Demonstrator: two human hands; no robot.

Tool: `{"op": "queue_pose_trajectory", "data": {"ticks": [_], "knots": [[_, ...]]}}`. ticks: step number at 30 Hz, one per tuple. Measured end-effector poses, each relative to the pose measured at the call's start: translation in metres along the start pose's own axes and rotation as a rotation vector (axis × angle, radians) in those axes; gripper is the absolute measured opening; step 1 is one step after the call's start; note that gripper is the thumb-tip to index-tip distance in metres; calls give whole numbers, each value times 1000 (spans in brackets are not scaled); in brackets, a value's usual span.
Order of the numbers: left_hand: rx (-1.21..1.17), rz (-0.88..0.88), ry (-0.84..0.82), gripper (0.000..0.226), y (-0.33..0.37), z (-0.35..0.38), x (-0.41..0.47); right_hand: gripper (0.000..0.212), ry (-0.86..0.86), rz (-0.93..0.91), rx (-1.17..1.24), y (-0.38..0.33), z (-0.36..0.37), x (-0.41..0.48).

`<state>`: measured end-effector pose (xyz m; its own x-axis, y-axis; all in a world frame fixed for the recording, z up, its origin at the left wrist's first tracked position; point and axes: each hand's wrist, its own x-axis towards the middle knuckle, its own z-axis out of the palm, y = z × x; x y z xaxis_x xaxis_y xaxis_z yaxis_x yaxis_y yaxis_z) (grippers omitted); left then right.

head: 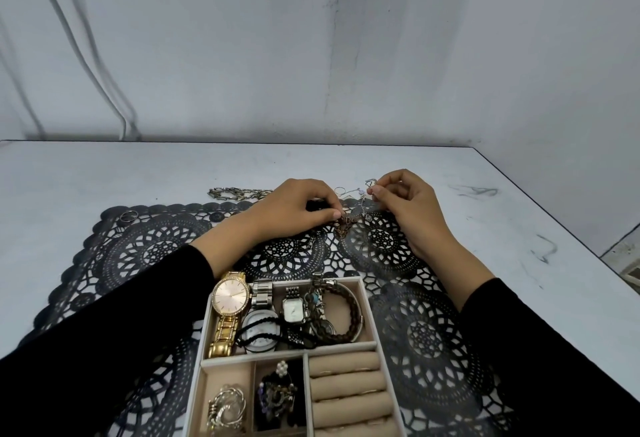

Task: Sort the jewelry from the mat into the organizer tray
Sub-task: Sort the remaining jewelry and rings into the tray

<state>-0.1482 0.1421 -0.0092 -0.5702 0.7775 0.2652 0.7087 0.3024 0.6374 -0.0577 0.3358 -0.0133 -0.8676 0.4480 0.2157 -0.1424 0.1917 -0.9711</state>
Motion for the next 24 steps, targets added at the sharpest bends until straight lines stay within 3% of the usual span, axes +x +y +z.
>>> {"op": "queue_pose_trajectory", "data": {"ticks": [14,24], "knots": [[-592,-114,265,11,28,-27,-28,11,-30,10,57,-11,-2,-11],[-657,-97,425,9,61,-54,-67,15,-54,6,196,-43,7,-40]]}}
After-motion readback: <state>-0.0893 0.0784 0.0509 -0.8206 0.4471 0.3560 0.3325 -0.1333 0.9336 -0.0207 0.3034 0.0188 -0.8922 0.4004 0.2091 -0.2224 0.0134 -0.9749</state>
